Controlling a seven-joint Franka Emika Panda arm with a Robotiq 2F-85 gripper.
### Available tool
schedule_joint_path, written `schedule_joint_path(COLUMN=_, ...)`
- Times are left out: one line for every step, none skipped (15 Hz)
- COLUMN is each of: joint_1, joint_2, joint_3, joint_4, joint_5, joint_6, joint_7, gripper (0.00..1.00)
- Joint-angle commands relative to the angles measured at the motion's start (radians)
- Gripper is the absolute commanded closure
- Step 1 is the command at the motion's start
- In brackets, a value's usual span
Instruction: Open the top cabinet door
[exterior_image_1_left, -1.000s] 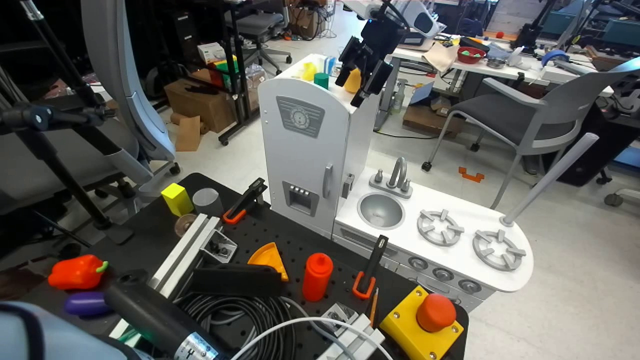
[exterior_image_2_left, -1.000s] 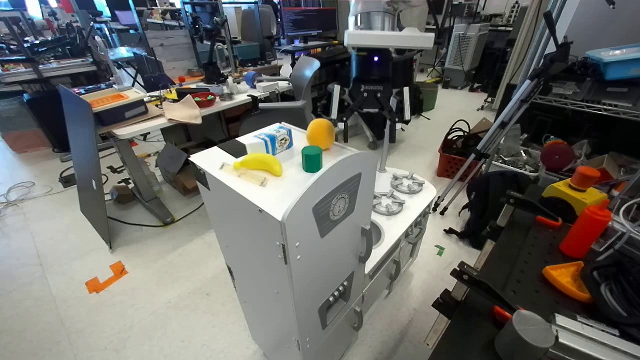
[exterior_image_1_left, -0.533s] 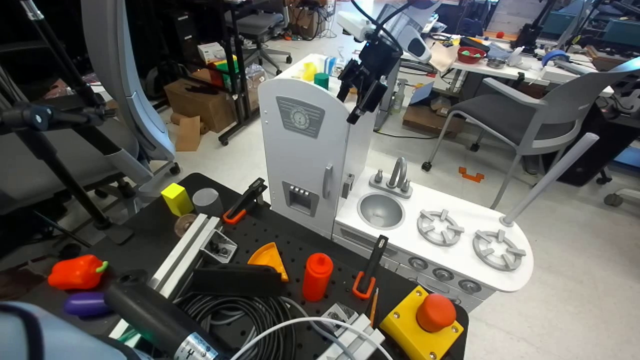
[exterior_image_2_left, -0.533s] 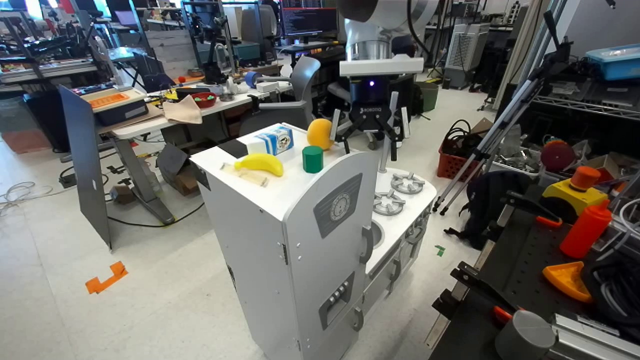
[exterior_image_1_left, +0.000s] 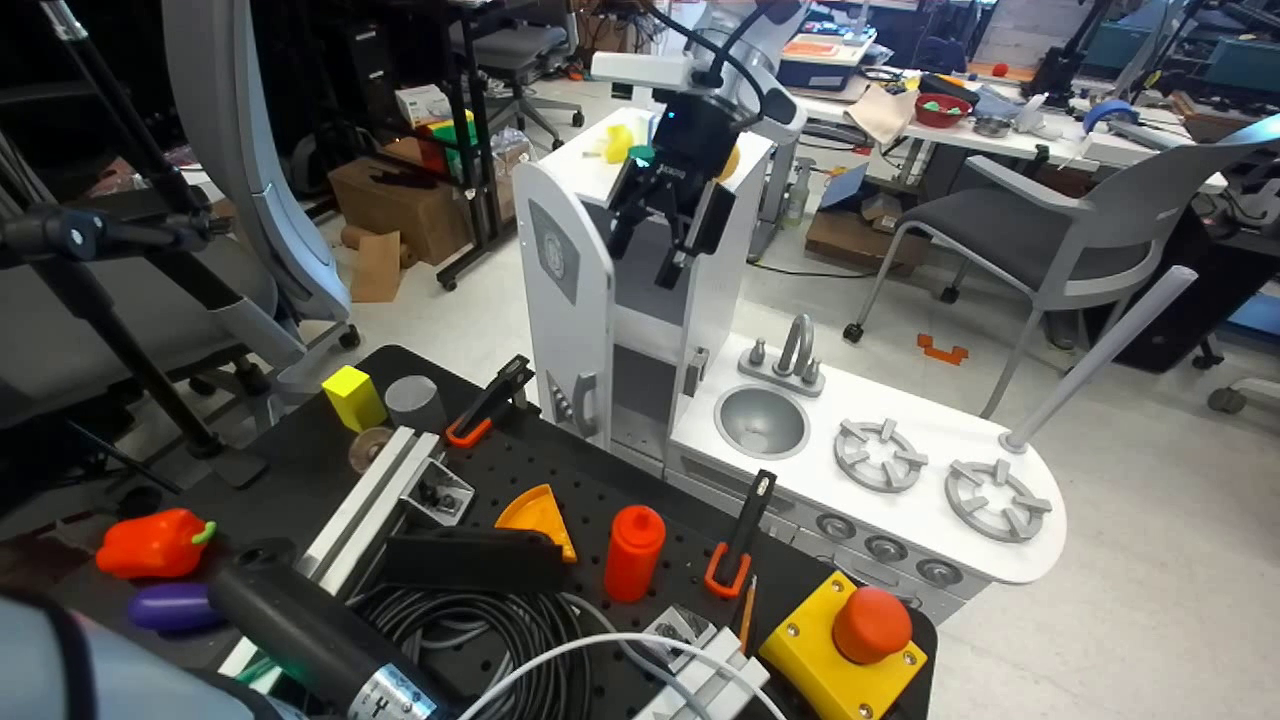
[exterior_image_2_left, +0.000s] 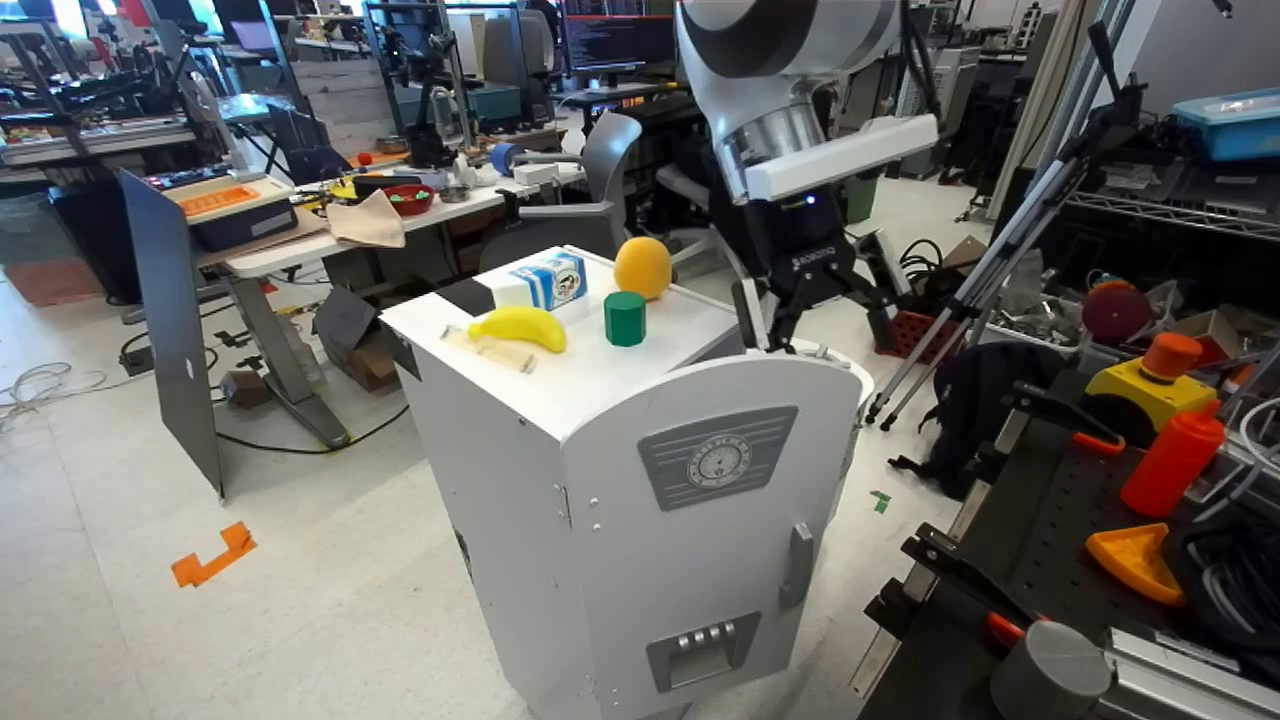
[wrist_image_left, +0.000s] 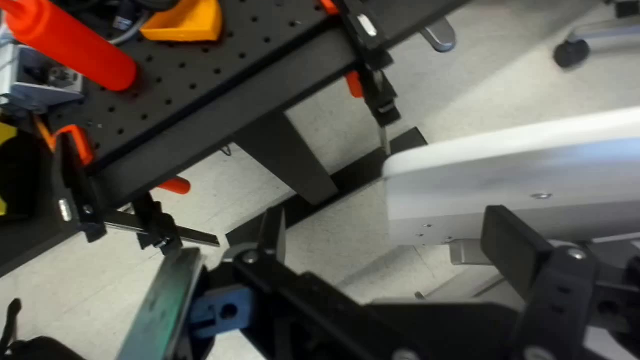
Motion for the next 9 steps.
schedule_joint_path(joint_1=0.04, joint_2=-0.173, joint_3=0.006, joint_4=-0.252, joint_5=-0.119, joint_6=0.048, joint_7=-0.061, gripper=0.0)
schedule_joint_path(joint_1=0.046, joint_2=-0.203, joint_3=0.009, joint_4=-0.305, joint_5=-0.144, joint_6=0.074, joint_7=-0.061, gripper=0.0)
schedule_joint_path(joint_1=0.049, joint_2=-0.229, joint_3=0.013, joint_4=-0.346, joint_5=-0.161, joint_6=0.093, joint_7=-0.056, gripper=0.0)
schedule_joint_path(joint_1=0.05, joint_2=-0.254, joint_3=0.017, joint_4=-0.385, joint_5=-0.177, joint_6=0.117, joint_7=-0.051, gripper=0.0)
schedule_joint_path(joint_1=0.05, joint_2=-0.279, joint_3=0.022, joint_4=-0.425, joint_5=-0.187, joint_6=0.159, joint_7=-0.045, gripper=0.0)
schedule_joint_path(joint_1=0.048, joint_2=-0.3, joint_3=0.025, joint_4=-0.458, joint_5=-0.2, joint_6=0.193, joint_7=-0.04, gripper=0.0)
schedule_joint_path(joint_1=0.047, joint_2=-0.319, joint_3=0.028, joint_4=-0.487, joint_5=-0.212, joint_6=0.22, joint_7=-0.035, gripper=0.0)
schedule_joint_path(joint_1=0.046, joint_2=-0.336, joint_3=0.03, joint_4=-0.512, joint_5=-0.224, joint_6=0.243, joint_7=-0.032, gripper=0.0)
schedule_joint_path(joint_1=0.044, joint_2=-0.352, joint_3=0.032, joint_4=-0.533, joint_5=-0.234, joint_6=0.261, joint_7=-0.031, gripper=0.0)
